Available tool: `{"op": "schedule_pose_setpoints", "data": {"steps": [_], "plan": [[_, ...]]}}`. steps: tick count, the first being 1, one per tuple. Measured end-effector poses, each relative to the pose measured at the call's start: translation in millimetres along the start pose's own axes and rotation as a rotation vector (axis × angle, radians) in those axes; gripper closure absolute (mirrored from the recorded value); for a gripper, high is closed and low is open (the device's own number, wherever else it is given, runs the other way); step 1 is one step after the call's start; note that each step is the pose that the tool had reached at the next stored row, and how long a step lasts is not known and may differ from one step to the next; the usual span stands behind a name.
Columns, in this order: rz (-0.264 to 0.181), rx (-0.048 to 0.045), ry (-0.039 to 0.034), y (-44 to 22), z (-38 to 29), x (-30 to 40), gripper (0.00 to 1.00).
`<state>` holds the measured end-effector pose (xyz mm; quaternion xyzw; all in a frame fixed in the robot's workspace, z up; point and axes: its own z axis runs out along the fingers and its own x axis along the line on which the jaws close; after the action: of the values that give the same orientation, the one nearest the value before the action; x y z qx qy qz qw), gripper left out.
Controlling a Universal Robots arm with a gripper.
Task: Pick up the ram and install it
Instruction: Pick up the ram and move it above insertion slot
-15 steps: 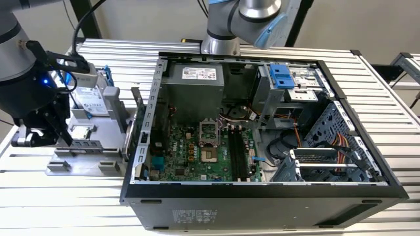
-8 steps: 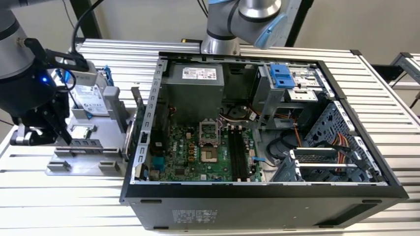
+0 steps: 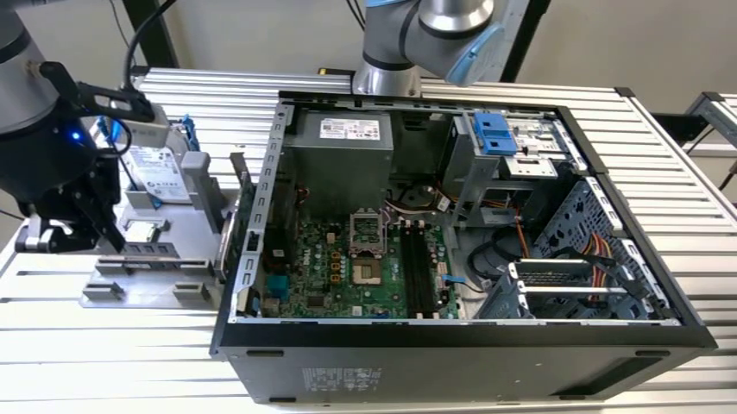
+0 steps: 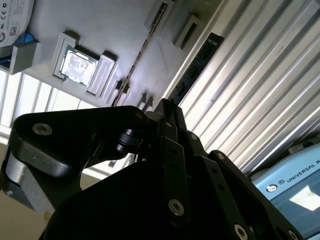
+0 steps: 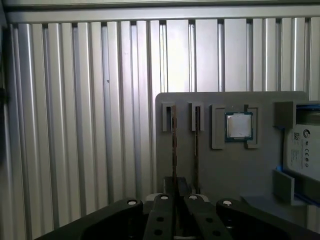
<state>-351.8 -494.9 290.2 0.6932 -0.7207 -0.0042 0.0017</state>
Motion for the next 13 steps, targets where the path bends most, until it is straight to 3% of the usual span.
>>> {"op": "schedule_pose_setpoints", "data": {"steps": [13], "plan": [[0.000,0.0000,-0.0001,0.1,-6.0,0.0,1.00]]}}
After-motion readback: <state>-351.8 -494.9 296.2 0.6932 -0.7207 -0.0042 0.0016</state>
